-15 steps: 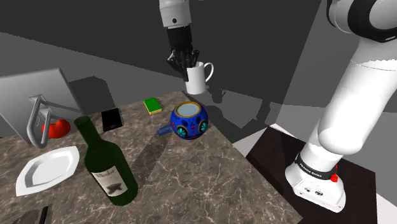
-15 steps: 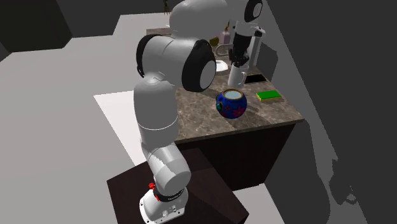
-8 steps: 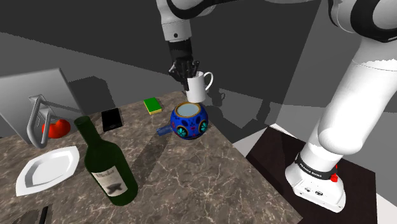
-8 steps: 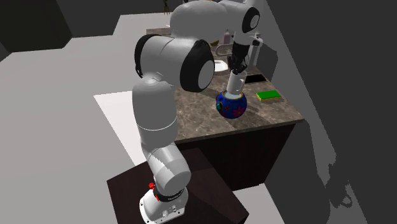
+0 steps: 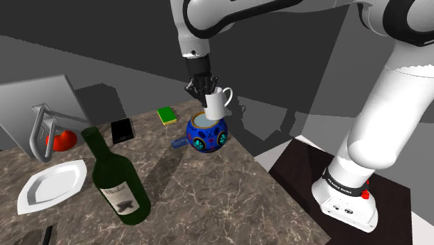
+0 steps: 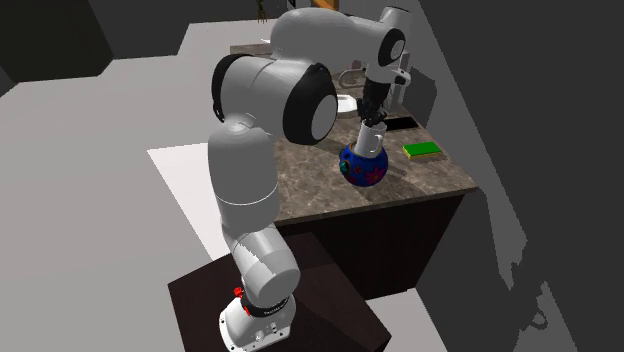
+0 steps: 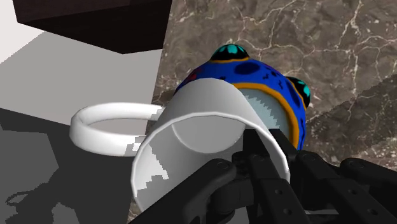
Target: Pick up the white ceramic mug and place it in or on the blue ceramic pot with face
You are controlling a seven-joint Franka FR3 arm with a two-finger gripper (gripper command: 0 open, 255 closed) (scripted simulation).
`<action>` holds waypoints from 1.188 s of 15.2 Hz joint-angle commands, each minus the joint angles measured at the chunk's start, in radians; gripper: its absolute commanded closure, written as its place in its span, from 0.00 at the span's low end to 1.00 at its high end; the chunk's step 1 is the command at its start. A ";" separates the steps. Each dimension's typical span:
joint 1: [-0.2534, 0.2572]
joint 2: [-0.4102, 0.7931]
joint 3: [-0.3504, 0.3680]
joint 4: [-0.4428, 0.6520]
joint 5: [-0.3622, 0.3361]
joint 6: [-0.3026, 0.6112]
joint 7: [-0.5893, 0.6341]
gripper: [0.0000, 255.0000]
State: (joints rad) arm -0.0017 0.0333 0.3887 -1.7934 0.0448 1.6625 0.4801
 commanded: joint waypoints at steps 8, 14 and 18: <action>0.000 0.000 0.000 -0.002 0.000 0.002 0.000 0.00; 0.001 0.023 0.001 0.125 -0.009 -0.102 0.007 0.00; 0.002 0.032 0.001 0.161 -0.012 -0.130 0.010 0.00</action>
State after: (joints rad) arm 0.0006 0.0647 0.3898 -1.6372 0.0332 1.5367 0.4901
